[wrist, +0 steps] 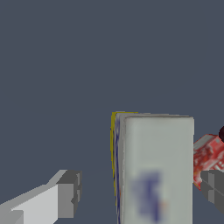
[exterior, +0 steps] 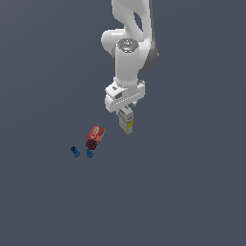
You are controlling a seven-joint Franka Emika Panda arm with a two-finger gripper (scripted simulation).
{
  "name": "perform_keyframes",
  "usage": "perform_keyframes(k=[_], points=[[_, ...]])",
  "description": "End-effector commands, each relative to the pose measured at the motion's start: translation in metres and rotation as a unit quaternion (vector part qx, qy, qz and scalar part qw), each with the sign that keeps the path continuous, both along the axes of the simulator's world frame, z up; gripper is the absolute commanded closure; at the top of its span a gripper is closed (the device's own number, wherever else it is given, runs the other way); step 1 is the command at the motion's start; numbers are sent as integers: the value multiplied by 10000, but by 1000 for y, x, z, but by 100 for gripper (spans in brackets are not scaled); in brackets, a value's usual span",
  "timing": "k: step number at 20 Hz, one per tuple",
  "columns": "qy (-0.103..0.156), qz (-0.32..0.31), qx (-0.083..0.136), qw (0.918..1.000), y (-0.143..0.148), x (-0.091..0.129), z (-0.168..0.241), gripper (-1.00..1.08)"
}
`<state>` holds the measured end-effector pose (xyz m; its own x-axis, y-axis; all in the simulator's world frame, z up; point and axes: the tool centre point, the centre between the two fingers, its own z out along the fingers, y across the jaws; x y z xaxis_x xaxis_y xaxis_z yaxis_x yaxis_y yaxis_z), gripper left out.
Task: Pick up a designated object from a clutter of objects.
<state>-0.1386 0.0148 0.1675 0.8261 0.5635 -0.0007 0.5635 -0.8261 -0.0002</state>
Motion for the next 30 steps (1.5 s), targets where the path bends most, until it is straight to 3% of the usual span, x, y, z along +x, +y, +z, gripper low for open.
perform_keyframes(k=[1,6,7,21,30], points=[[-3,3,0,10000,0,0,-7,-92],[-3,5,0,10000,0,0,-13,-92],[-3,5,0,10000,0,0,-13,108],[-8,5,0,10000,-1,2,-10,108],[-8,5,0,10000,-4,26,18,108]])
